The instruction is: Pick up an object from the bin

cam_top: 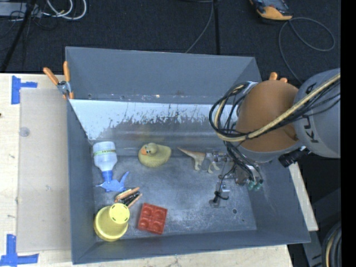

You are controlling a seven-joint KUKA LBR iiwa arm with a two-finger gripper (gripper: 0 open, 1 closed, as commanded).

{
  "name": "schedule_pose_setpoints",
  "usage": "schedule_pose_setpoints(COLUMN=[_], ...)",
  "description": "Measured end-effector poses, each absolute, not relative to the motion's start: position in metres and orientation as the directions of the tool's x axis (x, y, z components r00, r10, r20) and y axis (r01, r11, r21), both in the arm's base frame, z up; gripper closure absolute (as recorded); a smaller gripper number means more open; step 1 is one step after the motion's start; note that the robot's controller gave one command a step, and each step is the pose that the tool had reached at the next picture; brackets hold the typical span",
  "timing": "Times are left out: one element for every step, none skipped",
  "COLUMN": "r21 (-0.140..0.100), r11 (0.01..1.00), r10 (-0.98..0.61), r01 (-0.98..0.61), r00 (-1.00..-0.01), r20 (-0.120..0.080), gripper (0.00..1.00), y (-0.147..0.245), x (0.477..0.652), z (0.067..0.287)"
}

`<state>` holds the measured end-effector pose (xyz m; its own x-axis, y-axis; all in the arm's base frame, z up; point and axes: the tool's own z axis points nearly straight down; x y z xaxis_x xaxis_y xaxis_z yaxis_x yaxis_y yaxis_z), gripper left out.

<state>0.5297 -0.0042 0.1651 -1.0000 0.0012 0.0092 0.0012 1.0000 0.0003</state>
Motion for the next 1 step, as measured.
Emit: schedule_pose_setpoints(r21=[0.000], r11=[1.000], r10=[0.001], r01=[0.001], r00=[-1.000], r20=[0.002], gripper=[0.00], y=[-0.0043], x=[0.5313], z=[0.1695])
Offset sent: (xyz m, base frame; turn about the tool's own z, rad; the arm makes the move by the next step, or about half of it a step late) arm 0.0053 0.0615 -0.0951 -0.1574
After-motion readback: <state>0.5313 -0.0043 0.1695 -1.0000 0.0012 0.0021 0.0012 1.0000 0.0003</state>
